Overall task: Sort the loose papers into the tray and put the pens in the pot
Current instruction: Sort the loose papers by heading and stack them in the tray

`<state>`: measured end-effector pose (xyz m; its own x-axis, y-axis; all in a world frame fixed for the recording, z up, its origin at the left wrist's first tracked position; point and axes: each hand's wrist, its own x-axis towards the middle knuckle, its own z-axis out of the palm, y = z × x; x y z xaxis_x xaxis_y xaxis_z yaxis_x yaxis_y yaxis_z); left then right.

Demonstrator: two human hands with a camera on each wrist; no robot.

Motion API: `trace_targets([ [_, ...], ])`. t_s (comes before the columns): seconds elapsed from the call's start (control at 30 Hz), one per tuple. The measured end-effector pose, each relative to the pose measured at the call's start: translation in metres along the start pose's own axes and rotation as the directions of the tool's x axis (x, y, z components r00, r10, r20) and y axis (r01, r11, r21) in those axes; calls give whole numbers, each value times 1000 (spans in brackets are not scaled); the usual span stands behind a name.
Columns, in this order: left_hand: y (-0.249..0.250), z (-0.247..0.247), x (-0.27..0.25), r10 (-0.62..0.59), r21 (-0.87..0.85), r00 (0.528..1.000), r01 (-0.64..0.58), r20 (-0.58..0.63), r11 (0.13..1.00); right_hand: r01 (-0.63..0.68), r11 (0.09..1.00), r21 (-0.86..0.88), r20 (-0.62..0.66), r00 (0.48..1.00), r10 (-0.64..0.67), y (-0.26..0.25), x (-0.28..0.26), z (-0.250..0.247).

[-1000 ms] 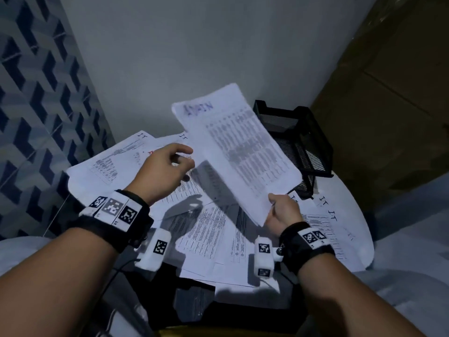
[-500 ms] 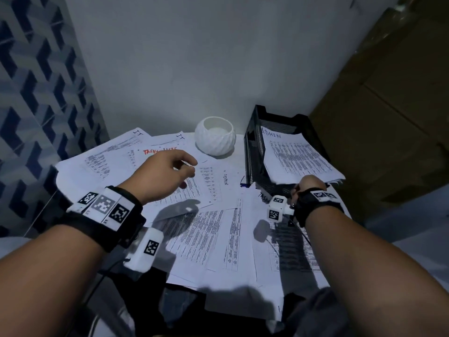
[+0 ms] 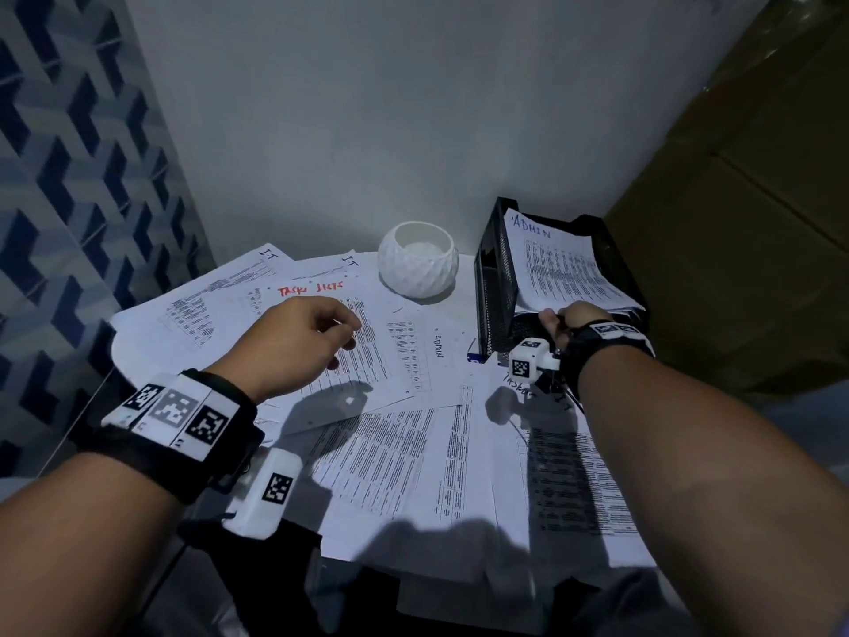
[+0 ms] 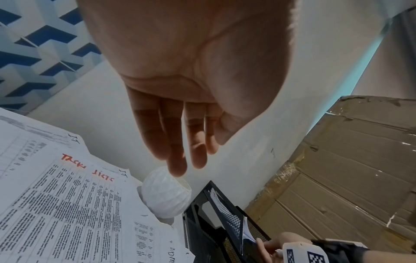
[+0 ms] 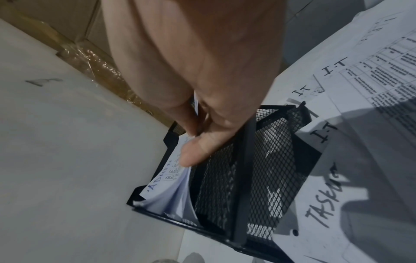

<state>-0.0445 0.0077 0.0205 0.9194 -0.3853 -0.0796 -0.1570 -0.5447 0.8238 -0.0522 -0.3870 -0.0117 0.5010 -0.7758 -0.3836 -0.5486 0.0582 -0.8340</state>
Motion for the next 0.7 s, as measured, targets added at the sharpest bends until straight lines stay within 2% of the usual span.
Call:
trace_targets([
  [0.03, 0, 0, 1, -2, 2, 1000, 2, 3, 1000, 90, 964, -248, -4, 996, -94, 0, -10, -1],
  [0.07, 0, -1, 2, -2, 5, 1000, 2, 5, 1000, 157, 903, -401, 20, 986, -163, -2, -14, -4],
  [0.1, 0, -2, 3, -3, 9, 1000, 3, 4, 1000, 165, 897, -410, 10, 984, -176, -2, -18, -5],
  [0.17, 0, -3, 3, -4, 12, 1000, 4, 4, 1000, 176, 913, -367, 3, 982, -188, 3, -20, -5],
  [0.23, 1, -5, 3, -1, 24, 1000, 1, 6, 1000, 119, 959, -257, -63, 988, -140, 10, -22, 2],
  [0.27, 1, -5, 3, 2, 40, 1000, -2, 4, 999, 97, 985, -144, -109, 988, -113, 14, -27, 6],
  [0.33, 4, -8, 2, 1, 68, 1000, -1, -1, 998, 83, 991, -106, -180, 978, -101, 22, -45, 18],
  [0.43, 6, -13, 1, -1, 77, 1000, 1, -9, 997, 189, 982, -1, -197, 963, -185, 39, -82, 57],
  [0.5, 6, -15, -1, 3, 88, 1000, -1, -14, 996, 244, 970, -14, -101, 964, -245, 56, -104, 89],
  [0.57, 5, -17, -4, 2, 108, 1000, 0, -14, 994, 292, 939, -180, 116, 954, -275, 76, -116, 124],
  [0.6, 4, -18, -6, 3, 121, 1000, -1, -12, 993, 298, 917, -266, 221, 944, -243, 86, -117, 138],
  [0.63, 3, -19, -8, 4, 131, 1000, -2, -11, 991, 316, 883, -345, 294, 931, -218, 94, -117, 151],
  [0.7, -1, -22, -10, 2, 143, 1000, 0, -11, 990, 366, 752, -549, 350, 917, -192, 104, -119, 168],
])
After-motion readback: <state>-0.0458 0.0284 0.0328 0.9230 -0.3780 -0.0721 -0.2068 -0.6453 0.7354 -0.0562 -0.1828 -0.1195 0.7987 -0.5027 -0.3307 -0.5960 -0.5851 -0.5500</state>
